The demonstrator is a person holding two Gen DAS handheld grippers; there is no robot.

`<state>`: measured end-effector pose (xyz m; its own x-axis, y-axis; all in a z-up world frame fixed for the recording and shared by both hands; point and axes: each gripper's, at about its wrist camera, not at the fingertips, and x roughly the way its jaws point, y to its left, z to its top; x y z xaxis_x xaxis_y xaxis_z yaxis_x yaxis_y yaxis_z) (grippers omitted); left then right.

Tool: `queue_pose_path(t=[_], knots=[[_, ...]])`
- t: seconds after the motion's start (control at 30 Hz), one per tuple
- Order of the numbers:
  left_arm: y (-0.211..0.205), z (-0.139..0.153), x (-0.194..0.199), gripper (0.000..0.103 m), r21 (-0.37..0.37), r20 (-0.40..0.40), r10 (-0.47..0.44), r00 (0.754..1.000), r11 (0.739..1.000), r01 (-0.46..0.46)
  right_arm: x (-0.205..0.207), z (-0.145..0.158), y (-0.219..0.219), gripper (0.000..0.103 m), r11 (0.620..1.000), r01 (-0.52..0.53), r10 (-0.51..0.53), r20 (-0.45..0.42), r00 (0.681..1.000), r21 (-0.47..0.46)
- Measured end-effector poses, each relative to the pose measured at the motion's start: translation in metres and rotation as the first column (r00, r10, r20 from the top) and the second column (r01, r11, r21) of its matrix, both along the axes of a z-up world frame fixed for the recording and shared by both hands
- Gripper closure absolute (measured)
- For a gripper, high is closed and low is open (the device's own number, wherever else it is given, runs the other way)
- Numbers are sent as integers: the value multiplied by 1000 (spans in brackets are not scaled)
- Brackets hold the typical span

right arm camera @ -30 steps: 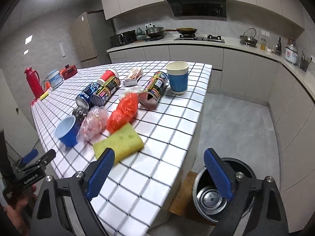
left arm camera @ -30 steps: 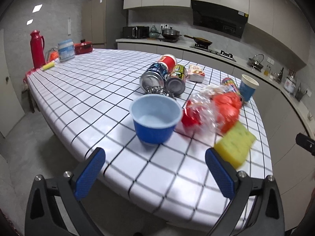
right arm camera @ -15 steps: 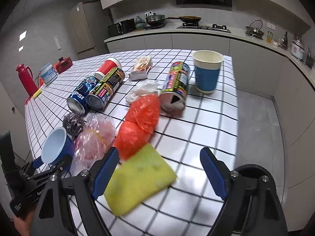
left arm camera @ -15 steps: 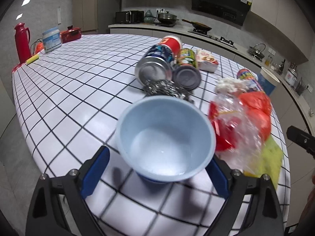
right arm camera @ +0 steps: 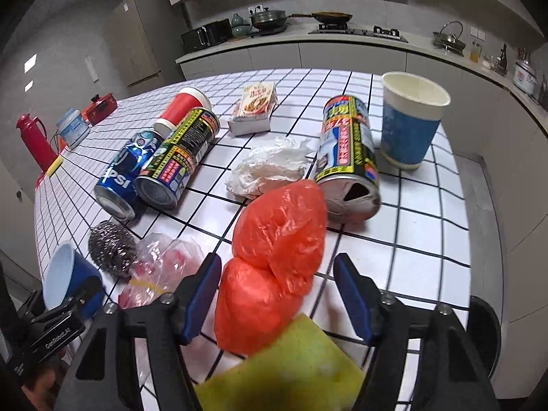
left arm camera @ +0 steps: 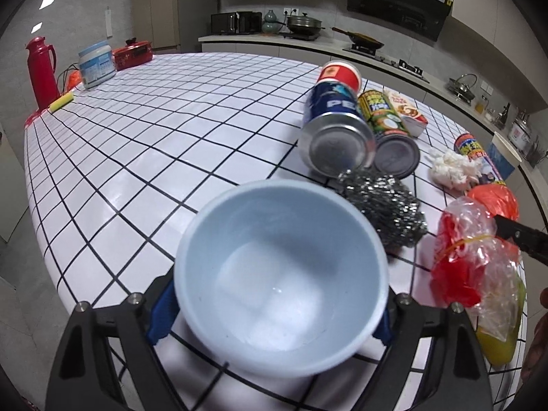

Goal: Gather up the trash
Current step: 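Grasp the blue cup with the left tool while the right tool grasps the red bags, then carry the blue cup and red bags over the black bin and release both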

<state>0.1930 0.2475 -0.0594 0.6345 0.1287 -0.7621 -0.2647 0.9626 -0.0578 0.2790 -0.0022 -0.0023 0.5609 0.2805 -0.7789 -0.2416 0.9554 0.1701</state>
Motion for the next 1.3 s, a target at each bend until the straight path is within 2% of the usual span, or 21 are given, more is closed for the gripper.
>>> queue_pose_path(t=[0.13,0.2,0.23,0.3,0.53,0.8,1.0,1.3], knots=[[2,-3,3,14,-11,-9,-13,1000,1000,13,3,-8,5,36,1000,7,-7,-15,1000,-2],[1,-3,5,17,-6,-7,-17,1000,1000,17,4,-12,7,50,1000,1,-1,-29,1000,-4],[1,-1,4,27,-9,4,-23,1000,1000,24,4,-13,7,61,1000,-3,3,-34,999,-1],[2,2,4,26,-10,15,-36,999,999,36,2,-11,6,64,1000,-5,5,-20,1000,0],[-6,22,-4,26,13,78,-65,995,998,64,-7,9,-3,65,1000,7,-8,33,999,13],[-28,47,-12,26,5,131,-92,987,996,92,-26,36,-30,65,999,28,-31,90,995,27],[-61,61,-18,26,3,158,-153,975,988,155,-43,49,-71,65,996,79,-84,114,990,43],[-135,69,-24,26,6,172,-278,945,960,281,-76,48,-156,65,978,201,-206,109,973,49]])
